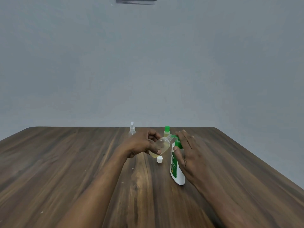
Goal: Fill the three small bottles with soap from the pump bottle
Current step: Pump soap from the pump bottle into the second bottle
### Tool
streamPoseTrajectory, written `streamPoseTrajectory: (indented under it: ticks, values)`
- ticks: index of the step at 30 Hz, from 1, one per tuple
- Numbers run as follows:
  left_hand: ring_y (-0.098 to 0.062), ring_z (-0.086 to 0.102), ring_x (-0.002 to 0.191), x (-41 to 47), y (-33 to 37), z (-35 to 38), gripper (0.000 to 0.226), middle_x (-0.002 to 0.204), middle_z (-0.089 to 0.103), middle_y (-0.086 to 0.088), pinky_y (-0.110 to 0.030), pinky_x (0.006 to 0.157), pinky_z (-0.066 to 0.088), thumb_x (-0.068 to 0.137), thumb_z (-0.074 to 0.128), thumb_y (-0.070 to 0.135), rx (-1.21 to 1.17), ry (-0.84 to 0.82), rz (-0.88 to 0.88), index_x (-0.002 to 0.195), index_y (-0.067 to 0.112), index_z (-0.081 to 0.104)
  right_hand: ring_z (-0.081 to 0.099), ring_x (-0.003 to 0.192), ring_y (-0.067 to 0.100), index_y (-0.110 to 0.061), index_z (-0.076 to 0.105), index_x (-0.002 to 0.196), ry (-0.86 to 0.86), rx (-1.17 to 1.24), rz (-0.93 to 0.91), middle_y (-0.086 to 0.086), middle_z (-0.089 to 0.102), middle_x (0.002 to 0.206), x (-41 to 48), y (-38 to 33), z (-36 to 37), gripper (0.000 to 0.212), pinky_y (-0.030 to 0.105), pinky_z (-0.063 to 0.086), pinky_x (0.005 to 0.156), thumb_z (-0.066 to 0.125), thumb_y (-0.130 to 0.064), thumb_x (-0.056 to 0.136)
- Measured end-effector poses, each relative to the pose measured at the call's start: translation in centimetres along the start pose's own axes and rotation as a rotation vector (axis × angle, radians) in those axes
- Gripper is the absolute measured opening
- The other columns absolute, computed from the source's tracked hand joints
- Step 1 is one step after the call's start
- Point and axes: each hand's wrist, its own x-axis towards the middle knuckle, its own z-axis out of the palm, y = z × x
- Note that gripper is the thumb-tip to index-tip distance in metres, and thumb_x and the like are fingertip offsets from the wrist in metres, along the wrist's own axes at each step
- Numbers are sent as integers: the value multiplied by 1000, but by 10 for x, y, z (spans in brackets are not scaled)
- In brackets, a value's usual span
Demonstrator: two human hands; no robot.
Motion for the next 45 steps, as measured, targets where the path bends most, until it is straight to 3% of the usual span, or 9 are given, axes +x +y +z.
streamPoseTrajectory:
  ticks: [5,9,16,20,25,33,38,45]
  values:
    - [-11,67,71,1,0,-2,42,96,68,-12,-21,58,53,75,80,-9,-1,15,12,113,-2,66,36,133,9,-11,47,137,30,34,-21,-3,46,140,5,-1,1,50,38,30,112,52,-30,91]
    - [-10,66,69,0,0,-3,42,94,67,-11,-21,57,52,74,80,-10,-10,18,15,113,-2,66,39,134,13,-11,48,136,27,26,-33,4,49,141,5,-1,1,51,41,35,111,43,-37,93]
    - [-12,66,72,0,-1,-1,43,100,66,-15,-20,56,52,75,80,-10,-11,-2,-1,114,-2,64,40,132,17,-11,48,135,-9,-29,-39,7,50,140,1,2,5,51,34,25,110,38,-37,93]
    - [-11,66,71,1,-2,0,43,98,66,-12,-20,57,52,75,80,-10,-10,3,-9,114,-1,65,23,132,-4,-14,47,136,34,7,-29,5,50,139,2,1,5,50,37,28,108,41,-37,92]
    - [-4,64,62,0,-1,-1,42,90,66,-6,-20,55,51,74,79,-11,-18,12,3,113,-2,65,37,135,14,-12,42,140,-6,39,-9,2,45,144,4,3,1,57,44,32,112,37,-42,92]
    - [-11,65,69,-2,1,-2,41,94,66,-12,-22,57,52,74,80,-10,-7,17,8,112,-2,65,42,132,18,-9,50,135,4,-23,-16,7,49,140,2,-1,0,53,39,32,111,36,-36,92]
    - [-16,65,77,-1,0,-2,43,103,66,-16,-22,58,53,75,79,-10,-6,13,3,115,-1,64,49,128,25,-5,51,133,-8,-21,-16,12,51,138,1,-2,-2,54,46,37,108,37,-35,91]
    - [-6,68,70,0,-1,-2,41,97,69,-7,-21,60,54,76,79,-9,-29,16,9,114,1,67,35,132,11,-13,46,136,6,-17,-35,2,48,140,2,-3,-4,52,37,31,108,40,-39,92]
